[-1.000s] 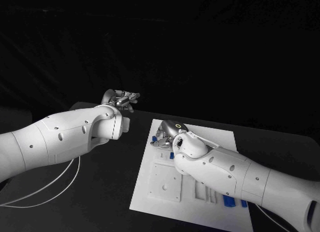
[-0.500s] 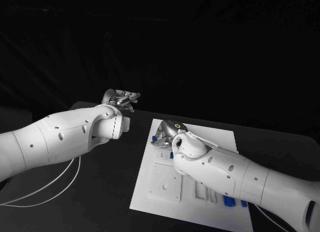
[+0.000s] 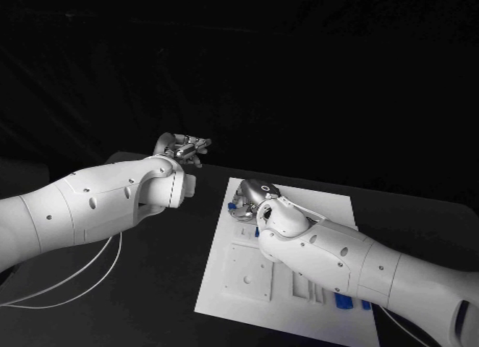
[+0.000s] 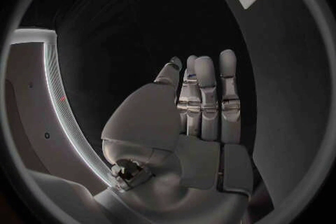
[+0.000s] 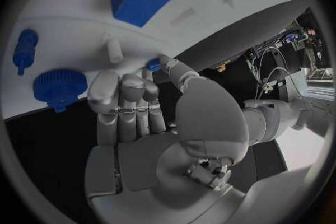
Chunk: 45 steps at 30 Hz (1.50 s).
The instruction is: Assemble the parts on the task board
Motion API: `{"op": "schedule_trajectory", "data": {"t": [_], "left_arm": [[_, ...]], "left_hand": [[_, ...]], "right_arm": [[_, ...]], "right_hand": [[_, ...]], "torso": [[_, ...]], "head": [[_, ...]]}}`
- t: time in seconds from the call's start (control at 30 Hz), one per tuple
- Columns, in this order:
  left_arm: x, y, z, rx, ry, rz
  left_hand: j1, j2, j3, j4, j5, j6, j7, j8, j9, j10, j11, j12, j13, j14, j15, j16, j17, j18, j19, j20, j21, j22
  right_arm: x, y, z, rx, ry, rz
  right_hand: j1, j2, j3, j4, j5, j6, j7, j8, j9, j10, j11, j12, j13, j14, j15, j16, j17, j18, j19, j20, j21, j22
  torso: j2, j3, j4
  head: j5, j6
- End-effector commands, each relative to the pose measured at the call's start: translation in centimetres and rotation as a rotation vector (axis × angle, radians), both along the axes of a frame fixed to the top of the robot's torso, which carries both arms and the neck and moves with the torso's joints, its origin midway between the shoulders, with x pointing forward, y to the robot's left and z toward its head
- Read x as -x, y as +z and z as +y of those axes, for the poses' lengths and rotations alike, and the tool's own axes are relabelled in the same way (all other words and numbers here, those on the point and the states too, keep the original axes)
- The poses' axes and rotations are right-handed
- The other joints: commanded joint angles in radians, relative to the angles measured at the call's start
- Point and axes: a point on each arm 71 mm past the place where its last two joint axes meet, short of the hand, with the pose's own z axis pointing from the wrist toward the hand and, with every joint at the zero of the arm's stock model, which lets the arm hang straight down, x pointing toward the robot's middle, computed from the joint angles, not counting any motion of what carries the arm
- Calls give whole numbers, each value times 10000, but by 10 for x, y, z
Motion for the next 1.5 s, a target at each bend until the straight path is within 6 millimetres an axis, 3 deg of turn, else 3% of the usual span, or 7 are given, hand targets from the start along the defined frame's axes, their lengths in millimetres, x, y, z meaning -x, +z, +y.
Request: {"op": "schedule_trajectory", "data": {"t": [0.03,0.2,0.37,0.6,1.03,1.3,1.5], "left_arm": [[0,2,-3,42,-173,4],[0,1,-2,47,-195,45],[0,1,-2,52,-203,81],[1,-1,-4,110,-500,345],[1,-5,0,189,-978,857],[2,-8,2,207,-1615,1173],[6,-13,3,34,-3113,1706]], "left_hand": [[71,-3,18,-43,-18,-69,19,45,-12,-55,6,-20,-14,0,42,-25,9,178,67,-9,-51,12],[84,-7,12,-59,-16,-77,21,47,-13,-67,6,-21,-14,-3,43,-26,10,179,75,-7,-83,41],[80,-4,10,-58,-19,-87,26,44,-16,-79,11,-26,-15,-9,46,-29,9,179,74,-5,-96,51],[274,49,151,-209,232,-85,38,43,-22,-116,10,-46,-19,-27,44,-33,10,183,72,-8,-129,99],[91,-44,114,-229,-104,-137,60,20,-38,-104,20,-39,-16,-33,55,-9,23,182,80,3,-184,176],[103,-48,96,-266,-127,-291,127,-63,-92,-319,95,-236,-60,-38,94,3,26,193,89,23,-214,206],[-127,-14,84,-143,-168,211,36,-393,-490,-139,107,-711,-59,-60,113,95,39,262,101,83,-257,317]], "right_arm": [[0,-6,-3,292,-39,165],[0,-7,-4,308,27,167],[0,-6,-4,220,88,68],[0,-4,-7,43,146,-131],[4,3,-15,-481,353,-535],[9,18,-22,-792,565,-747],[17,31,-35,-1025,701,-860]], "right_hand": [[34,117,210,-229,699,-21,62,24,-11,-65,7,-60,20,8,-63,-46,10,-102,564,-52,20,1176],[-270,69,1154,-728,1293,-353,238,24,-509,-134,80,-99,9,-9,-20,-57,7,-62,540,-9,8,1174],[-366,108,1464,-1001,1549,-270,246,24,-862,-118,73,-92,5,-19,-20,-41,34,-40,523,-2,49,1175],[-431,75,1479,-1102,2033,-141,224,25,-974,-81,54,-81,4,-26,-38,-38,52,-42,520,-17,110,1182],[-387,18,799,-1113,2216,-62,194,25,-1143,-25,44,-22,54,-2,-41,6,99,-41,530,-20,211,1193],[-364,19,693,-1098,2115,-12,178,28,-1163,12,38,18,82,7,-43,39,123,-48,540,-18,271,1207],[-344,26,673,-1086,2069,-2,175,26,-1172,27,35,39,99,7,-43,43,123,-57,543,-18,302,1215]], "torso": [[1,-2,-13],[-1,-1,-13],[-1,-1,-17],[0,3,-5],[-20,13,-46],[-97,57,-140],[-183,128,-285]], "head": [[0,-10],[-11,13],[-24,13],[-39,27],[-44,83],[-15,133],[30,200]]}}
